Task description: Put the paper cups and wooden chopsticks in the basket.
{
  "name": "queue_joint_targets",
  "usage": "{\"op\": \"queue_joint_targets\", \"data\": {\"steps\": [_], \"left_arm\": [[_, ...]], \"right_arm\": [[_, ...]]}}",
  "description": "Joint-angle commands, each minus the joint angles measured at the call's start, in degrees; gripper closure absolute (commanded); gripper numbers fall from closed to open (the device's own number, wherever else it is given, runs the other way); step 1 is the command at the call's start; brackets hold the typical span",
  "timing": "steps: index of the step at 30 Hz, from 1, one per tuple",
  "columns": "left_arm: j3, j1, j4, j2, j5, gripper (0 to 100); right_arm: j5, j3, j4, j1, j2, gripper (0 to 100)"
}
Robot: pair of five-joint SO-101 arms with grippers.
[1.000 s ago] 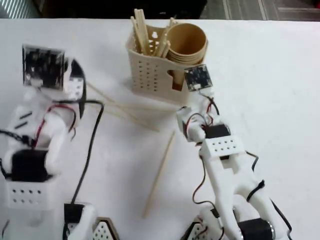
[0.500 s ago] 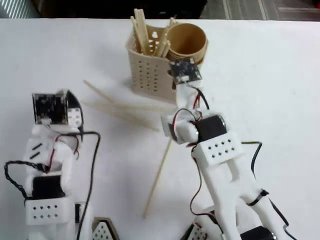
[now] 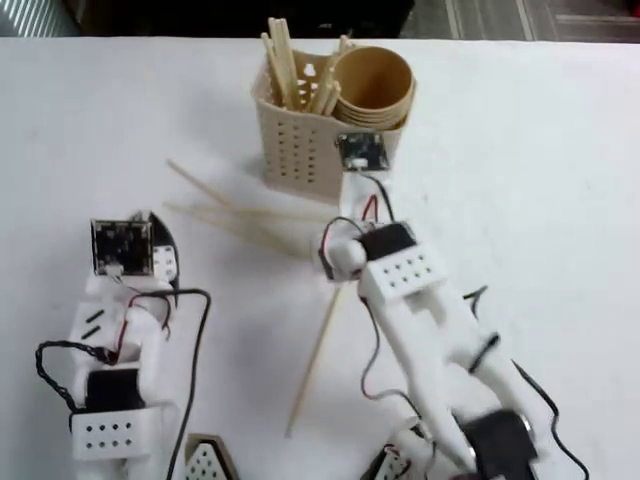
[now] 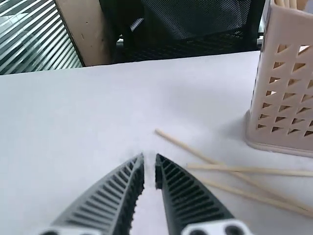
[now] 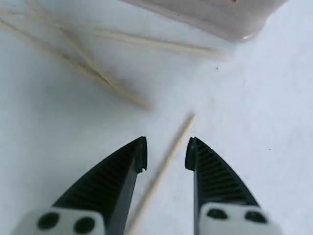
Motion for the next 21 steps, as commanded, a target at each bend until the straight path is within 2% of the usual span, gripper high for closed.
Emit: {"op": "queue_joint_targets", "data": {"steps": [1,7,15,17,19,21], "left_arm": [[0.7,-0.57,-1.49,-3.12,-0.35,94],[2.9,-0.57,-1.14,-7.69,-0.35,94],[2.99,-0.57,-0.97,-8.48,-0.35,94],[2.99,-0.57,-0.97,-8.48,-0.35,94],[3.69,-0.57,-1.05,-8.75,-0.35,94],[4.04,-0.57,-1.14,-8.75,-0.44,94]], "right_arm": [[-2.37,-4.75,-0.84,-0.57,7.52,85.7],[-4.04,-13.8,2.95,-0.31,22.55,85.7],[-6.42,-23.74,9.89,1.71,35.47,86.0],[-6.51,-26.11,12.26,1.63,37.05,89.9],[-6.24,-27.52,13.41,1.54,37.58,97.8],[-6.15,-27.69,13.93,1.45,37.32,96.9]]}}
